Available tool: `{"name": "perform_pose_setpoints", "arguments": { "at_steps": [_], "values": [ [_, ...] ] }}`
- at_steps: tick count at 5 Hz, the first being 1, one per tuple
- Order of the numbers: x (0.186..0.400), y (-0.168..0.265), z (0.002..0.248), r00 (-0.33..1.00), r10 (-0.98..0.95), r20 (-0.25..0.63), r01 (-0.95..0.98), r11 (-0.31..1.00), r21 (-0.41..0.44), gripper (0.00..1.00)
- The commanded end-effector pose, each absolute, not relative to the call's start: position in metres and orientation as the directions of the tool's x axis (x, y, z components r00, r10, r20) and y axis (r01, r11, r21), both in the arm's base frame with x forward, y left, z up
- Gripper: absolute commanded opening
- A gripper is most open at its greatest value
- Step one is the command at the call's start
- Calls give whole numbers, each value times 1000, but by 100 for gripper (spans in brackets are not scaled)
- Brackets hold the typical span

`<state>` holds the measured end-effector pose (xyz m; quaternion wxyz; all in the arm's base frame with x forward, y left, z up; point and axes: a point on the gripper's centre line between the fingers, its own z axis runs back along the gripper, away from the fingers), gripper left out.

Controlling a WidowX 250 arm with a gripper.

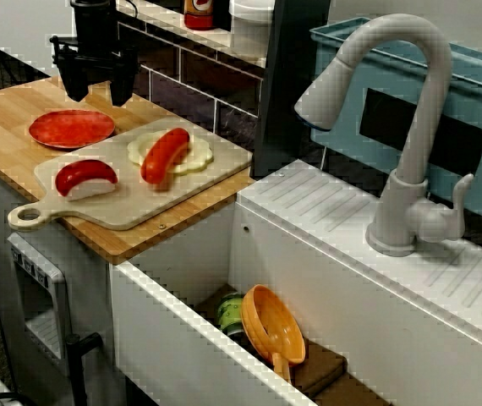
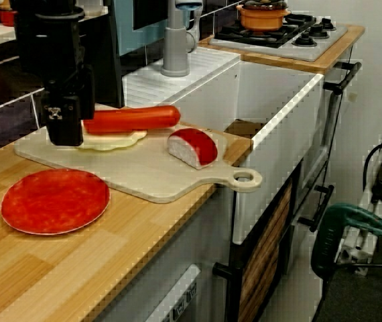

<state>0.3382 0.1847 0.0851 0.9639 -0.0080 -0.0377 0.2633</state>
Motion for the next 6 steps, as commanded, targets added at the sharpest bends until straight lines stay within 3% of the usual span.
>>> {"name": "perform_pose_setpoints", "arguments": {
  "at_steps": [1,4,6],
  "values": [
    [336,208,119,840,502,207,-506,862,-38,100],
    [324,213,120,904,362,226,-379,925,35,100],
    [332,224,110,938,292,186,-311,946,86,100]
  ]
}}
